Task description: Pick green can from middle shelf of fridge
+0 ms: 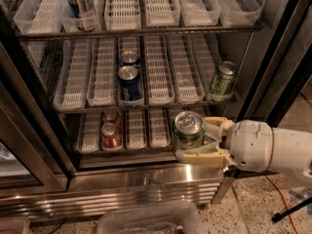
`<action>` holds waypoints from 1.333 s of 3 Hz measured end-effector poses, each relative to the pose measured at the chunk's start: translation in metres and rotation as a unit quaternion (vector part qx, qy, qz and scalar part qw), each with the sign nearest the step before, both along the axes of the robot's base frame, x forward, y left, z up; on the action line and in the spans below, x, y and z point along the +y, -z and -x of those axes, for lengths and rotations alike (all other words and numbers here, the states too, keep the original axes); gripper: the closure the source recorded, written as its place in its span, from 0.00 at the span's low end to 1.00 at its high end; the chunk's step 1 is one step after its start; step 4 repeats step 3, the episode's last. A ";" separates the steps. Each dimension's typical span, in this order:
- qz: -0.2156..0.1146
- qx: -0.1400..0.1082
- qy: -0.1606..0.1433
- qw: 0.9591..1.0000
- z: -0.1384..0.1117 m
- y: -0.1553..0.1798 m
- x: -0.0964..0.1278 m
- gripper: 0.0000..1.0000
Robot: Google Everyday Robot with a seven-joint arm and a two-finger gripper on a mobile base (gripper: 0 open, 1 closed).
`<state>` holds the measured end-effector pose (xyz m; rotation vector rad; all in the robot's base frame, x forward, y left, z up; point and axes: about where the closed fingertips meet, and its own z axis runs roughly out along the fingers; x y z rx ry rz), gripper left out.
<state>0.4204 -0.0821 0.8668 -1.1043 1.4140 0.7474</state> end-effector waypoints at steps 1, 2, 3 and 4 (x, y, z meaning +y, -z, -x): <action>-0.005 0.046 -0.035 0.998 0.019 0.003 -0.002 1.00; -0.041 0.114 -0.058 0.991 0.032 0.002 -0.003 1.00; -0.045 0.126 -0.060 0.989 0.034 0.002 -0.002 1.00; -0.045 0.126 -0.060 0.989 0.034 0.002 -0.002 1.00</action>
Offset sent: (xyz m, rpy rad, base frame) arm -0.0468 -0.0092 0.0019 0.1894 0.4232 0.1602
